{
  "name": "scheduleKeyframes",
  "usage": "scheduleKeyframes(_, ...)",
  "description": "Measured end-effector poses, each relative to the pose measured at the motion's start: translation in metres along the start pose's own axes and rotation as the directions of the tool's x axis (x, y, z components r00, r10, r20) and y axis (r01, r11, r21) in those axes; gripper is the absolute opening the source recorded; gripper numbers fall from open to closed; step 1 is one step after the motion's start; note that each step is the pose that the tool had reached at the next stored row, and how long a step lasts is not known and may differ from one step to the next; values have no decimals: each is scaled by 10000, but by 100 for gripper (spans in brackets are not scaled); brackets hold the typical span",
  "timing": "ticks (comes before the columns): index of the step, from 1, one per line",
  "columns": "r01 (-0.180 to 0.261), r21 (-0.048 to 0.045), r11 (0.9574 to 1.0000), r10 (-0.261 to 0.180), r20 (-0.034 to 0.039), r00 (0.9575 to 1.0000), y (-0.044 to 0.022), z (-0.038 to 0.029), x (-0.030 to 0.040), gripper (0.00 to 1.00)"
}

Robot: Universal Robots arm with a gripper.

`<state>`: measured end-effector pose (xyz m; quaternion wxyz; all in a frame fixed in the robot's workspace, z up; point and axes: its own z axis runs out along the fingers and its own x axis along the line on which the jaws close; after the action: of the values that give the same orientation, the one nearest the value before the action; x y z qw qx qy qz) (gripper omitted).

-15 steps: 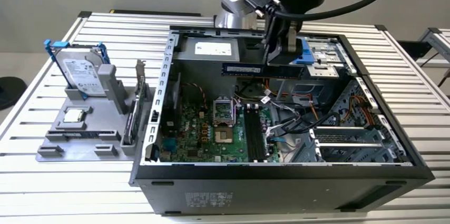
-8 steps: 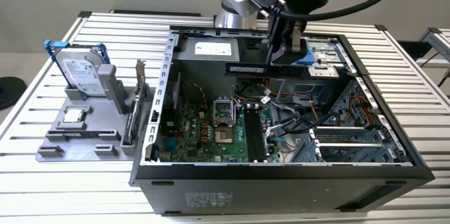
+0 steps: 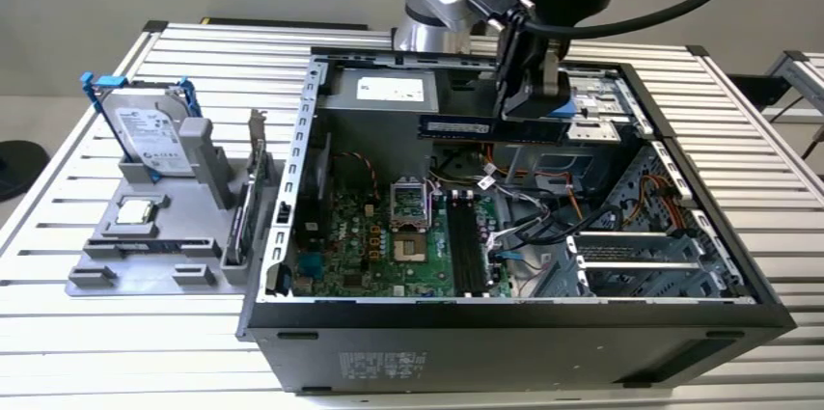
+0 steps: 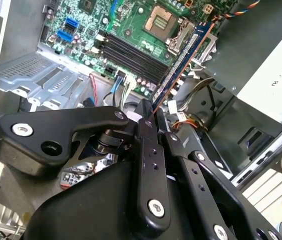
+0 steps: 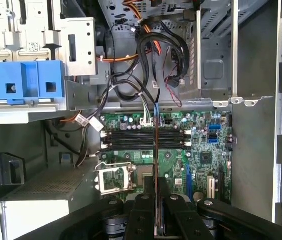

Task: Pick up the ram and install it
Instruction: 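Pick up the ram and move it above insertion slot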

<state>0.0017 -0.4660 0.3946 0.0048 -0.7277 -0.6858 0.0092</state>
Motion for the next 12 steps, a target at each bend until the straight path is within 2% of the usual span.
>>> scheduleKeyframes(12, -2, 0, 10000, 2, 0, 10000, 50, -1, 3, 0)
